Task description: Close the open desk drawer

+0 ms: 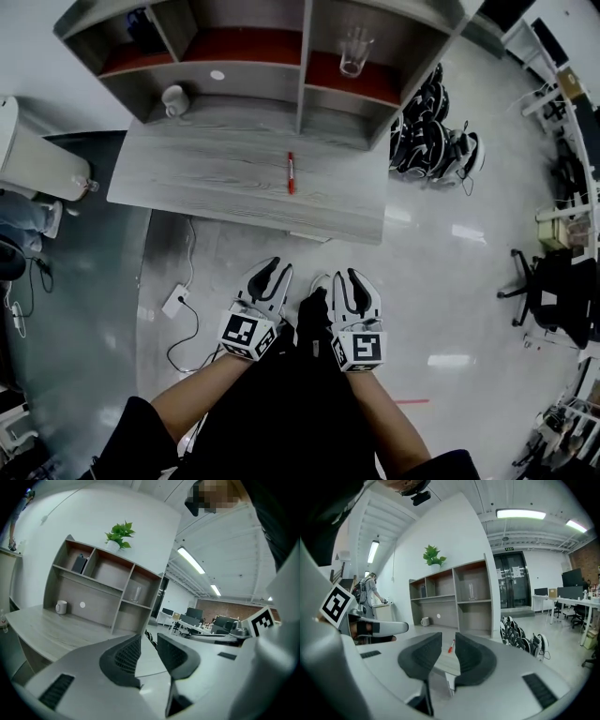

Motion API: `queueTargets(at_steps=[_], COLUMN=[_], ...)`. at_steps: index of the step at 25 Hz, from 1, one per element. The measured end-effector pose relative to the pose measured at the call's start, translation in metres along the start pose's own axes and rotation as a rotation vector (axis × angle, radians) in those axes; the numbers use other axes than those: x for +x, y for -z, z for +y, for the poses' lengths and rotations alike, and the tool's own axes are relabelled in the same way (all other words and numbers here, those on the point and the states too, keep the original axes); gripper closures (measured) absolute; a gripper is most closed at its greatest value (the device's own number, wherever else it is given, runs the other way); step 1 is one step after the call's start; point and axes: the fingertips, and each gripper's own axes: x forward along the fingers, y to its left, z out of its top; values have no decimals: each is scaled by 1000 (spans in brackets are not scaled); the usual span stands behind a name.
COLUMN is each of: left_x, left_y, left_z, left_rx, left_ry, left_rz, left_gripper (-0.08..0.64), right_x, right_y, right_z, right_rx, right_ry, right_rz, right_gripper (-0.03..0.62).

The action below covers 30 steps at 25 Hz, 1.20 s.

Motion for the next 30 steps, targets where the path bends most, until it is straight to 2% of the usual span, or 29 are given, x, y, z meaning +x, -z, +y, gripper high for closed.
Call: queueTargets(at_steps=[4,10,13,16,19,24,27,30], left_x=[-8,-13,-11,-9,-8,-5,-5,-4], left_y=[-26,-51,-60,-67,-76,-85,-86,-87], left_z=[-15,-26,-29,-30,-32,-42,-39,-35], left_rx=[42,104,111,135,142,150,155,177], left_ry=[15,5,2,-25,-32,21,25,17], left_rz=[-33,-45,-60,-57,-81,-113,-116,-108], left_gripper=[445,456,481,526,538,546,546,546], right_x=[-3,-10,-12,-15,-18,-19,-18,-18], right_y=[-35,-65,-77,-95,-110,-114,-112,-112], right_z=[1,2,6,8,12,11,8,7], right_rx=[2,30,11,-18,-33,-10,-2,-36], right_ry=[12,29,18,7,2,7,28,42], right_rz=[-49,-63,-85,-129,-169,-182,-168,-168], right_gripper=[502,502,507,543,554,572,574,575])
